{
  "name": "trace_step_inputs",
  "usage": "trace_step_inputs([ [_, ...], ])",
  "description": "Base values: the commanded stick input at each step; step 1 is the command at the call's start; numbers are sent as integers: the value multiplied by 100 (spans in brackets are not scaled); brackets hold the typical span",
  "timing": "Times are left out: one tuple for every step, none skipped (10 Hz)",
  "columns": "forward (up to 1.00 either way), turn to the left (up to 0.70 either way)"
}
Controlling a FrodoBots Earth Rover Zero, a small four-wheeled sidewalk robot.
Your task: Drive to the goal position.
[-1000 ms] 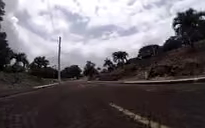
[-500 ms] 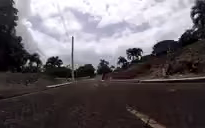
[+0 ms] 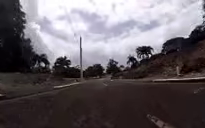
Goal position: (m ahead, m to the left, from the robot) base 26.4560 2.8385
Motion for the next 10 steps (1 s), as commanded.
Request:
trace_step_inputs([
  [85, 0],
  [85, 0],
  [85, 0],
  [85, 0],
  [85, -10],
  [85, -22],
  [85, 0],
  [85, 0],
  [85, 0],
  [85, 0],
])
